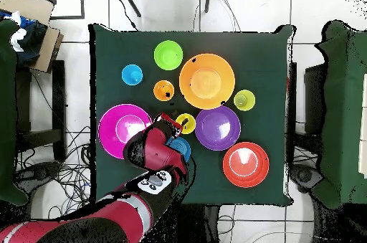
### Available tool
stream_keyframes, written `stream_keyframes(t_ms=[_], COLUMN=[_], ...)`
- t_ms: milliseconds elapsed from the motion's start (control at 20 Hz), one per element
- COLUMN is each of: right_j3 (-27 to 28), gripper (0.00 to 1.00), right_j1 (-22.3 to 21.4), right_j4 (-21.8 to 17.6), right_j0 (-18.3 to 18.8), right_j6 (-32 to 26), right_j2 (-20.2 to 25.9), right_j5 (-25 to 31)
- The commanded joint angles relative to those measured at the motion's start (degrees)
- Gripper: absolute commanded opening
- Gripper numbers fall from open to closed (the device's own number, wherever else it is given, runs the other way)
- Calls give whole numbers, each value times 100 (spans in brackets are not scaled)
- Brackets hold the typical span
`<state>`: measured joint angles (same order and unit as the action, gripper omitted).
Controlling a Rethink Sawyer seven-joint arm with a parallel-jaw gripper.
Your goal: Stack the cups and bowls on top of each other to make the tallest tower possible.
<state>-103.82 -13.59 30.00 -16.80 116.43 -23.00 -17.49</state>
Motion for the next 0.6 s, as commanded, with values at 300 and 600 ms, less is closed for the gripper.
stream_keyframes(t_ms=[300, 600], right_j3=[304, 298], gripper=[100, 100], right_j1=[133, 133], right_j4=[-92, -50], right_j0=[53, 27], right_j6=[846, 850], right_j2=[796, 782], right_j5=[362, 404])
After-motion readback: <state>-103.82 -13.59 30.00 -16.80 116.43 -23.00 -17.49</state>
